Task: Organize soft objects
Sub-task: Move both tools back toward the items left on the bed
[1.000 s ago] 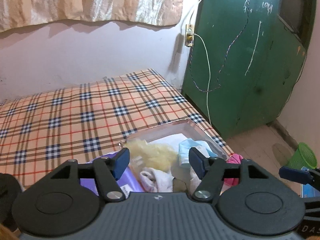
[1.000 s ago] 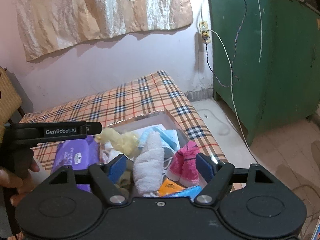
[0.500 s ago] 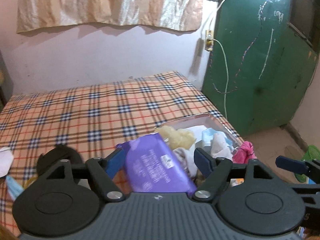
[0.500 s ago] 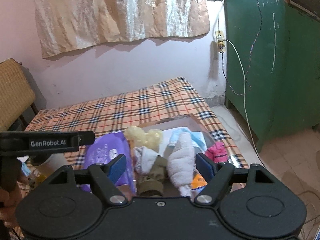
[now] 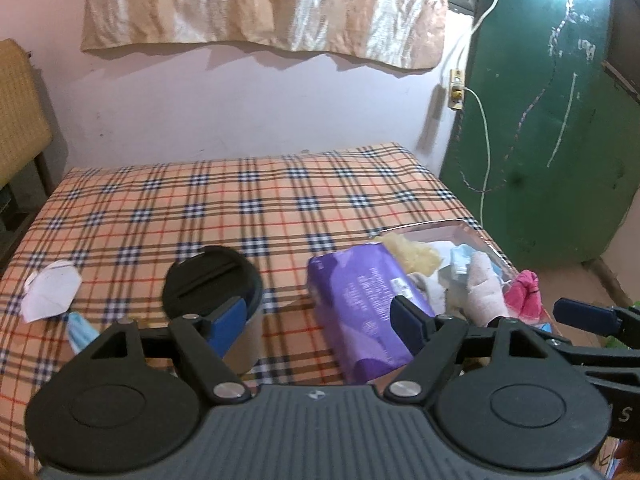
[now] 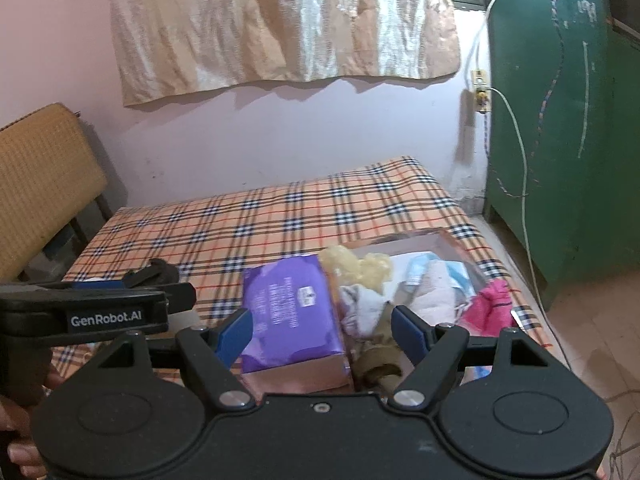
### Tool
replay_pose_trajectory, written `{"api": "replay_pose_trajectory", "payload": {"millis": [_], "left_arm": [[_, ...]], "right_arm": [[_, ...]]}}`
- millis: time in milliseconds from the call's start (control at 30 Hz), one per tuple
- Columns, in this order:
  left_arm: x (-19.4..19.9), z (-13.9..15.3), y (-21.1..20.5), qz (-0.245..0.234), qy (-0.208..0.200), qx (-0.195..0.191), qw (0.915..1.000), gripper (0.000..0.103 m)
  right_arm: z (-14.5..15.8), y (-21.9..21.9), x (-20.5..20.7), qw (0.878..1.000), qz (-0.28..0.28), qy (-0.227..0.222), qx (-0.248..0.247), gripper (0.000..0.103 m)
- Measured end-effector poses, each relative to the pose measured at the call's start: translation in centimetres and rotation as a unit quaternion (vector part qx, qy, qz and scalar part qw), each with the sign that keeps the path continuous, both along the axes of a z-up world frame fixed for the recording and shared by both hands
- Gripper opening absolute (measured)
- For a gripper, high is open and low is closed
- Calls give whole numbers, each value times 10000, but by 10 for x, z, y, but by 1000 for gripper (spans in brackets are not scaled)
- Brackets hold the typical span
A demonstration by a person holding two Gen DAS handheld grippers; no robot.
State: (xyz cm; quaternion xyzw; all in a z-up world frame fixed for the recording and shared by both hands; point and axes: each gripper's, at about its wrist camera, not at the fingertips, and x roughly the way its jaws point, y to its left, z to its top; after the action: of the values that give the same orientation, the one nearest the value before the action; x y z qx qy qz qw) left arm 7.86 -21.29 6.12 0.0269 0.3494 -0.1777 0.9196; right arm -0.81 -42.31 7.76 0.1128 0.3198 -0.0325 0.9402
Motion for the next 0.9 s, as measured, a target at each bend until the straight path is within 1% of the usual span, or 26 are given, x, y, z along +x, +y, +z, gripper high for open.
{"api": "replay_pose_trajectory", "payload": {"millis": [433,900], "left_arm": [[-10,-6,48,370,95,-85,9992,81],[-23,-16,113,927,241,-237,9951,81]], "right_arm": [[1,52,4,9988,486,43,-18,90],[-5,116,11,9940,1081,118,-82,90]]}}
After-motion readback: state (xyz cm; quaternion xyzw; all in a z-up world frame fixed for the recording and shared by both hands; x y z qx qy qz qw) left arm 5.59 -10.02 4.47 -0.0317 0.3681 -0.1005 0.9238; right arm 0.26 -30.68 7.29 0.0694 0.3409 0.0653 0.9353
